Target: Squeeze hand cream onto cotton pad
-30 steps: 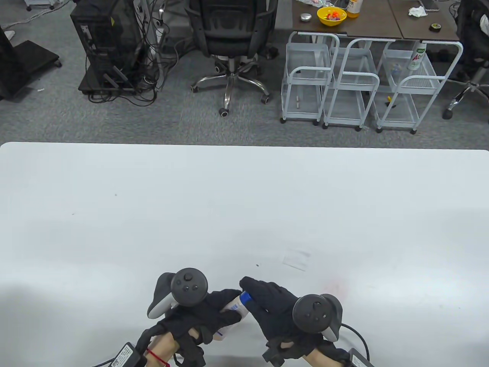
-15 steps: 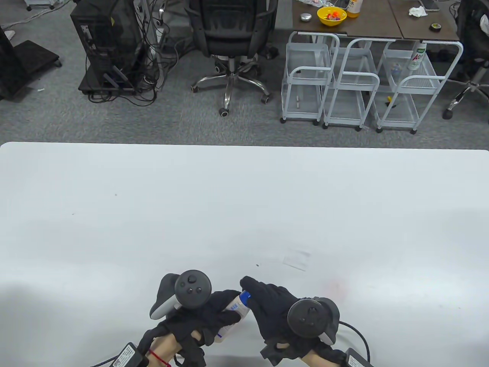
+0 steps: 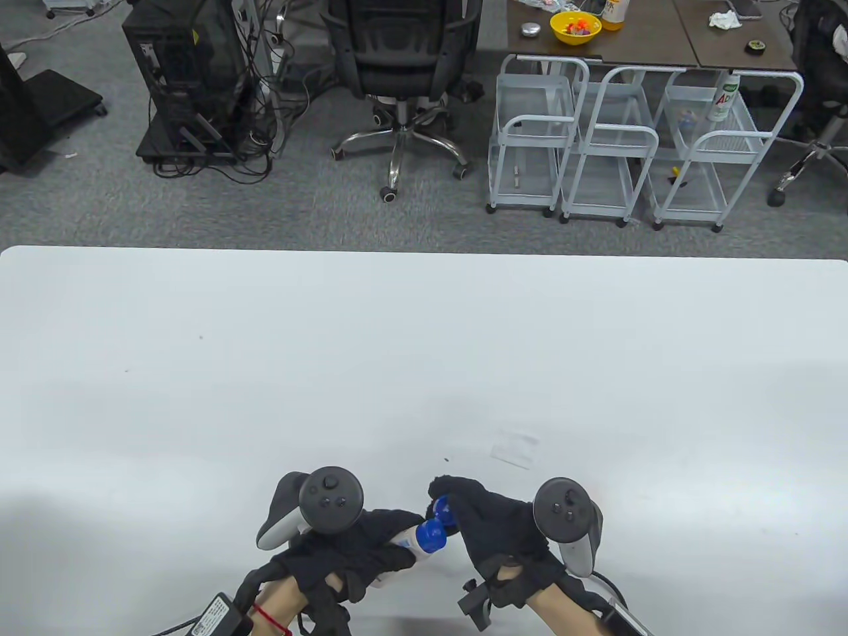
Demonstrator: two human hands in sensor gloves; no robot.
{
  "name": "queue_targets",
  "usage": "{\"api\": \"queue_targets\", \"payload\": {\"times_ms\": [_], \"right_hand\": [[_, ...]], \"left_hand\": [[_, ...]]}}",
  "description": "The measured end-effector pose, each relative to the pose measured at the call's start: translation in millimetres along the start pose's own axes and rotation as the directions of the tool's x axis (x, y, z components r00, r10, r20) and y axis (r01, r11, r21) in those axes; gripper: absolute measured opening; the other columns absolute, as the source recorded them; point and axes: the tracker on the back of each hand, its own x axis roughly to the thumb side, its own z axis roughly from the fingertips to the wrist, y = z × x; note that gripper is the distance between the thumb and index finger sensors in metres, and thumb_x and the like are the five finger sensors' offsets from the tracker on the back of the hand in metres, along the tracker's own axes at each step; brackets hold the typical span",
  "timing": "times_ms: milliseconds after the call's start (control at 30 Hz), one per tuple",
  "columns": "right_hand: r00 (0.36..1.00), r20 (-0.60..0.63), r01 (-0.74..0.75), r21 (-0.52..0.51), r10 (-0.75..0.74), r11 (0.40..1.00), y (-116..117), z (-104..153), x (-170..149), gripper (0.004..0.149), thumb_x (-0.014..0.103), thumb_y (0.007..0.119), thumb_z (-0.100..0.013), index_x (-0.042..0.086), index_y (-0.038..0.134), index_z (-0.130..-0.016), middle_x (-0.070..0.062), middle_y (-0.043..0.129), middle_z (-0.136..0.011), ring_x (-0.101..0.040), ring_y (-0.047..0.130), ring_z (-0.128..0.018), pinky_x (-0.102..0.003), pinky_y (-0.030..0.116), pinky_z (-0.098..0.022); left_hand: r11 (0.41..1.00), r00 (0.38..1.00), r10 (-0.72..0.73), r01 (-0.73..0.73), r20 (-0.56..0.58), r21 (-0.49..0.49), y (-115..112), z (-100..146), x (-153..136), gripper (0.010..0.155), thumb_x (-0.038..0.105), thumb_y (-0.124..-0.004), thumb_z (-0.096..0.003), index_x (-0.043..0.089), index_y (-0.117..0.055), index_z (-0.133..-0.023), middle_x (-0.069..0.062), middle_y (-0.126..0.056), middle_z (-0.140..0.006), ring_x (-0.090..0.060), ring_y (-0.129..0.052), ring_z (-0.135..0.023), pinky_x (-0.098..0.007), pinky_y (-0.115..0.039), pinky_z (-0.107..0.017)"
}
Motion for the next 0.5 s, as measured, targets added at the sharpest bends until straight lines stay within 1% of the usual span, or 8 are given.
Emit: {"api": "queue_targets", "payload": {"times_ms": [67,100,167,200,233,300,400,500], "right_hand": [[1.000,-0.007,-0.006,-0.060,0.005,0.998,-7.4,-0.4,-1.4,0.053,0.041,0.073,-0.045,0.012,0.087,-0.087,-0.016,0.101,-0.072,-0.040,0.109,-0.054,-0.058,0.080,-0.048],[1.000,-0.005,-0.022,-0.107,0.021,0.994,-15.6,-1.8,-2.0,0.054,0.042,0.075,-0.045,0.013,0.087,-0.088,-0.016,0.100,-0.074,-0.041,0.107,-0.057,-0.059,0.079,-0.049],[0.996,-0.010,-0.090,-0.171,0.090,0.981,-32.0,-4.1,-3.3,0.053,0.043,0.078,-0.044,0.017,0.086,-0.090,-0.016,0.095,-0.081,-0.043,0.103,-0.066,-0.060,0.076,-0.052],[0.989,-0.008,-0.148,-0.225,0.150,0.963,-44.2,-5.7,-4.5,0.054,0.043,0.080,-0.044,0.017,0.086,-0.091,-0.016,0.094,-0.083,-0.044,0.100,-0.070,-0.061,0.075,-0.054],[0.982,-0.013,-0.186,-0.254,0.189,0.949,-51.2,-6.8,-5.6,0.054,0.043,0.081,-0.044,0.018,0.086,-0.091,-0.015,0.093,-0.085,-0.044,0.098,-0.073,-0.061,0.074,-0.055],[0.945,-0.062,-0.325,-0.318,0.323,0.891,-73.7,-10.0,-11.4,0.055,0.042,0.084,-0.043,0.019,0.084,-0.093,-0.015,0.090,-0.089,-0.045,0.093,-0.079,-0.063,0.071,-0.057],[0.895,-0.142,-0.445,-0.348,0.422,0.825,-93.2,-15.5,-21.0,0.057,0.041,0.088,-0.042,0.020,0.082,-0.095,-0.014,0.086,-0.093,-0.047,0.086,-0.087,-0.064,0.067,-0.061],[0.833,-0.257,-0.551,-0.291,0.491,0.782,-102.6,-26.9,-32.5,0.059,0.041,0.089,-0.041,0.022,0.080,-0.097,-0.012,0.082,-0.098,-0.047,0.081,-0.092,-0.065,0.064,-0.063]], "left_hand": [[1.000,1.000,0.009,-0.008,-0.014,0.024,2.2,0.6,-2.5,0.056,0.048,-0.078,-0.0365,0.039,-0.075,-0.092,0.015,-0.098,-0.081,-0.011,-0.102,-0.068,-0.045,-0.080,-0.063],[0.999,1.000,0.010,-0.009,-0.027,0.048,4.7,1.8,-4.1,0.056,0.047,-0.078,-0.0365,0.039,-0.075,-0.092,0.015,-0.098,-0.081,-0.012,-0.102,-0.068,-0.045,-0.080,-0.062],[0.993,0.999,0.017,-0.011,-0.052,0.120,9.8,5.0,-6.8,0.056,0.047,-0.078,-0.0362,0.039,-0.076,-0.092,0.013,-0.098,-0.082,-0.013,-0.102,-0.068,-0.046,-0.079,-0.062],[0.987,0.998,0.025,-0.015,-0.063,0.159,13.6,7.1,-8.3,0.056,0.047,-0.078,-0.0362,0.038,-0.076,-0.091,0.013,-0.098,-0.082,-0.013,-0.102,-0.068,-0.046,-0.079,-0.062],[0.984,0.997,0.029,-0.016,-0.068,0.180,15.6,8.4,-9.1,0.056,0.047,-0.078,-0.0363,0.038,-0.075,-0.092,0.013,-0.098,-0.082,-0.013,-0.101,-0.068,-0.046,-0.079,-0.062],[0.958,0.995,0.025,0.005,-0.101,0.287,22.2,13.9,-11.2,0.056,0.047,-0.078,-0.0359,0.037,-0.076,-0.091,0.012,-0.098,-0.081,-0.014,-0.101,-0.067,-0.046,-0.079,-0.061],[0.940,0.990,-0.007,0.054,-0.138,0.338,27.8,17.9,-13.6,0.056,0.047,-0.078,-0.0360,0.037,-0.076,-0.091,0.012,-0.098,-0.081,-0.013,-0.101,-0.066,-0.046,-0.079,-0.061],[0.938,0.988,-0.003,0.057,-0.156,0.342,29.9,17.7,-18.0,0.056,0.047,-0.078,-0.0361,0.037,-0.076,-0.091,0.012,-0.098,-0.081,-0.013,-0.102,-0.066,-0.046,-0.079,-0.061]]}}
